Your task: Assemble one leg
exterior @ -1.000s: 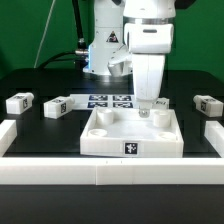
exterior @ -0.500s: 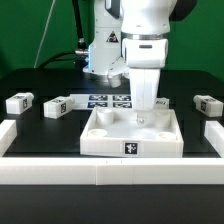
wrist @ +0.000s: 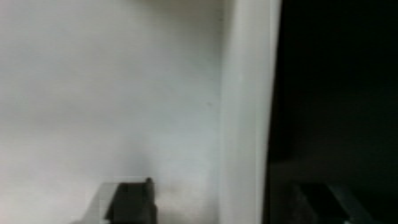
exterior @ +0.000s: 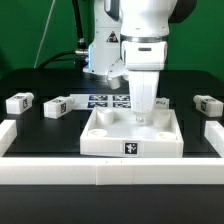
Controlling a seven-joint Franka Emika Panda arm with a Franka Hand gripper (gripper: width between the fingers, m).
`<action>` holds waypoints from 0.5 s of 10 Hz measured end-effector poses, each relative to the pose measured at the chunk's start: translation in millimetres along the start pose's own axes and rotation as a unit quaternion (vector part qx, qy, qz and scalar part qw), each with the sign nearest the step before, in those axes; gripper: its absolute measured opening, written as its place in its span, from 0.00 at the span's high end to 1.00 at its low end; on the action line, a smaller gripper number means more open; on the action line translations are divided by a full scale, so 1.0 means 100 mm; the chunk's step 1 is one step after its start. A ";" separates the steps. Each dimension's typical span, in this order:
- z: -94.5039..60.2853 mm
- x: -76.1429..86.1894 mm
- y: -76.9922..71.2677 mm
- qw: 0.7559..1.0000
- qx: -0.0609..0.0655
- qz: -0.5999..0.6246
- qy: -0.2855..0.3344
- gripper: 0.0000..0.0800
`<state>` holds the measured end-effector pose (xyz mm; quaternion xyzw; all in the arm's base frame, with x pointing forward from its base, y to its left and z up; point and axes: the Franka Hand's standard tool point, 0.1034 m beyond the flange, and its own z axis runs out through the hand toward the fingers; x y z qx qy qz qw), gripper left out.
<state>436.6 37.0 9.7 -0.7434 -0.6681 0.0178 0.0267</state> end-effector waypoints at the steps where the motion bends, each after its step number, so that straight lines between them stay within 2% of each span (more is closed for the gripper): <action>1: 0.00 0.00 0.00 1.000 0.000 0.000 0.000 0.67; 2: 0.00 0.00 0.00 1.000 0.000 0.000 0.000 0.84; 3: -0.01 0.00 0.01 1.000 -0.003 0.001 0.001 0.93; 5: -0.01 0.00 0.02 1.000 -0.004 0.001 0.001 0.93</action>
Offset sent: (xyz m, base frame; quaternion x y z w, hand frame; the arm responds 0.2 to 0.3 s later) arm 0.0000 0.0000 0.0000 0.0000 0.0000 0.0000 1.0000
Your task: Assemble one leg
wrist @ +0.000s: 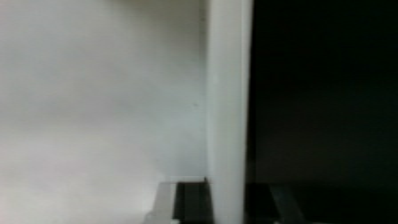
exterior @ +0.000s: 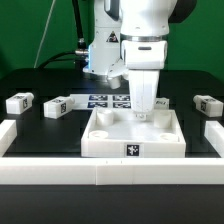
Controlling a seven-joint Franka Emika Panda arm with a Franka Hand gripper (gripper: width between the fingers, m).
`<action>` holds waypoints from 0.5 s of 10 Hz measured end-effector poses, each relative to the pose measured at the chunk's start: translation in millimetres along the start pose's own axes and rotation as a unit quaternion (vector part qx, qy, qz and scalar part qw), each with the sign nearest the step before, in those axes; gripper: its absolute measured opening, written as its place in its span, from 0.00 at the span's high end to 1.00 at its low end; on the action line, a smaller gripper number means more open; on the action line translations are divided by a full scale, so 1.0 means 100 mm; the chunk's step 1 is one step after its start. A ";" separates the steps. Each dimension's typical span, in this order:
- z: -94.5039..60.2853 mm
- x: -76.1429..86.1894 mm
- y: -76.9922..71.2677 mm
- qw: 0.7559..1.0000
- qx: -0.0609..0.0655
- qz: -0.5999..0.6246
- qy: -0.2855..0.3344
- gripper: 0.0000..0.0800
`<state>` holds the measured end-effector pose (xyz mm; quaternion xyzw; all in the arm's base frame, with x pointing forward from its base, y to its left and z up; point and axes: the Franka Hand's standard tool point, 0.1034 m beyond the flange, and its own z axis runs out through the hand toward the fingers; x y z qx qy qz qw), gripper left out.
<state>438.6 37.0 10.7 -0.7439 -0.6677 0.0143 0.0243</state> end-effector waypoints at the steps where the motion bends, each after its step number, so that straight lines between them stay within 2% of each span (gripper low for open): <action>1: 0.00 0.00 0.00 1.000 0.000 0.000 0.000 0.93; 5: 0.00 0.00 0.01 1.000 -0.001 0.000 0.000 0.92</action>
Offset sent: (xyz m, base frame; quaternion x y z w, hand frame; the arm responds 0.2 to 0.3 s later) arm 0.0000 0.0000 0.0000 0.0000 0.0000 0.0000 1.0000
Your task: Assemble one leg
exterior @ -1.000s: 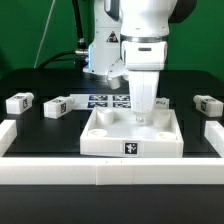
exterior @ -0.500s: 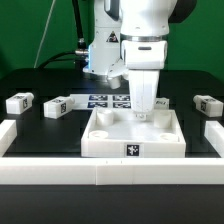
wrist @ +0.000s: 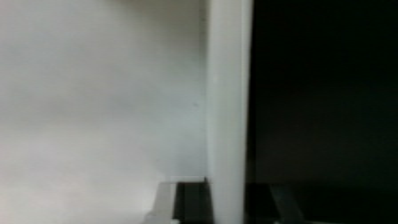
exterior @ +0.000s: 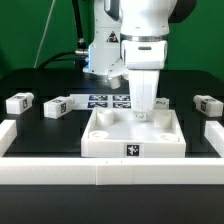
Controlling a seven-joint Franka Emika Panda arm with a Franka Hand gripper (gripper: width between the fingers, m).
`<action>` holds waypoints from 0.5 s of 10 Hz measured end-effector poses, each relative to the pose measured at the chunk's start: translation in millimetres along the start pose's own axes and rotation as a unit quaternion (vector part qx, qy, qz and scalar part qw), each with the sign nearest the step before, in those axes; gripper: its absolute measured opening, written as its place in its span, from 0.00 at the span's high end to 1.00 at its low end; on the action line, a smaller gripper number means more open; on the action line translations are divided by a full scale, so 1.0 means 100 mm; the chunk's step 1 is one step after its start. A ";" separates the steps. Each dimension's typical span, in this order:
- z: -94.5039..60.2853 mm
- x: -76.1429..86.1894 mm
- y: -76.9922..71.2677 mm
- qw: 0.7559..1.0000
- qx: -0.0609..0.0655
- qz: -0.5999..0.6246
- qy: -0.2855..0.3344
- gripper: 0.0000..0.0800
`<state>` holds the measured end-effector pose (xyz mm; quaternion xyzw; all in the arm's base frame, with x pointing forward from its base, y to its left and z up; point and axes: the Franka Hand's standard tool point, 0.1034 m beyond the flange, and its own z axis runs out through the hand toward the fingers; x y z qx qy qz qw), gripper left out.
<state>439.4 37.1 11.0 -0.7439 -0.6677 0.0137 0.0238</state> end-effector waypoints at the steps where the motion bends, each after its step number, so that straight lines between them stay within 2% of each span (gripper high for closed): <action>1: -0.01 0.02 0.06 1.000 -0.004 -0.022 0.000 0.92; 2: 0.00 0.07 0.12 1.000 -0.007 -0.029 0.001 0.92; 5: -0.01 0.33 0.41 0.999 -0.023 -0.045 0.013 0.92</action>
Offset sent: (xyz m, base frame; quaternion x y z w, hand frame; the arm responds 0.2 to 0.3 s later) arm 0.0399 0.0407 -0.0087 -0.0092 0.0214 -0.0742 0.9970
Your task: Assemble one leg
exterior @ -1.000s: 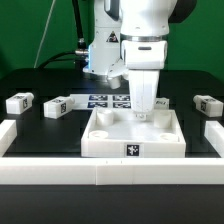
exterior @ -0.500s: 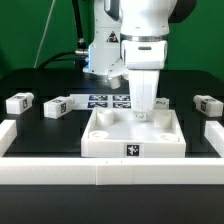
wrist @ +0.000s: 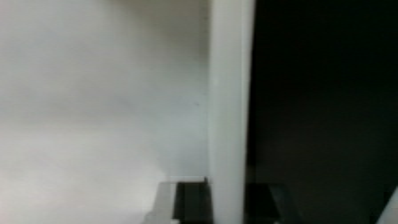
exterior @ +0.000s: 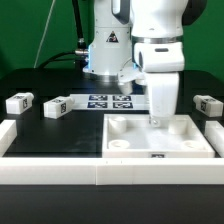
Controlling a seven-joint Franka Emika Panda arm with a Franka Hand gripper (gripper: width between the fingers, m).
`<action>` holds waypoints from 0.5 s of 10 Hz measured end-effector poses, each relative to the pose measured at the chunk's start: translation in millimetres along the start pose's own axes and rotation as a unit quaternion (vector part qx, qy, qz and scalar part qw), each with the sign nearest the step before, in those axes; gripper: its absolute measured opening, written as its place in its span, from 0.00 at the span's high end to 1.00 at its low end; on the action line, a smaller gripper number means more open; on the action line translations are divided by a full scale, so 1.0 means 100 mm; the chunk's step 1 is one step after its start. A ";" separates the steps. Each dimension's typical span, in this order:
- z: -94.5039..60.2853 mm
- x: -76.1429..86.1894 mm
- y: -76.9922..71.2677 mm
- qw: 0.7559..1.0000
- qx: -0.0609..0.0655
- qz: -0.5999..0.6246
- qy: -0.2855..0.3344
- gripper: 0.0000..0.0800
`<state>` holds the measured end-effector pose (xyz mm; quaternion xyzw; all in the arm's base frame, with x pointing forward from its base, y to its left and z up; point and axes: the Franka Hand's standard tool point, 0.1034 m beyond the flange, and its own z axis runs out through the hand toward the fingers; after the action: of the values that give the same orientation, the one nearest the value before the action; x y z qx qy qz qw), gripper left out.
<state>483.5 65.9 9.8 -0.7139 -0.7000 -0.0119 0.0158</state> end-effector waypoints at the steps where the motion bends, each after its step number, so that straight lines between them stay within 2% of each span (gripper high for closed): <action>1: 0.00 0.06 0.07 1.000 0.001 -0.004 0.002 0.92; 3: 0.01 0.13 0.07 1.000 0.008 -0.004 0.003 0.92; 5: 0.00 0.13 0.07 1.000 0.008 -0.003 0.003 0.92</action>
Offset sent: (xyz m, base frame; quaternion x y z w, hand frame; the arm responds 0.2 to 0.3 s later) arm 0.0064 0.0102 0.0089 -0.0028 -0.0032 0.0062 1.0000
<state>490.6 78.8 10.0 -0.7113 -0.7024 -0.0083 0.0235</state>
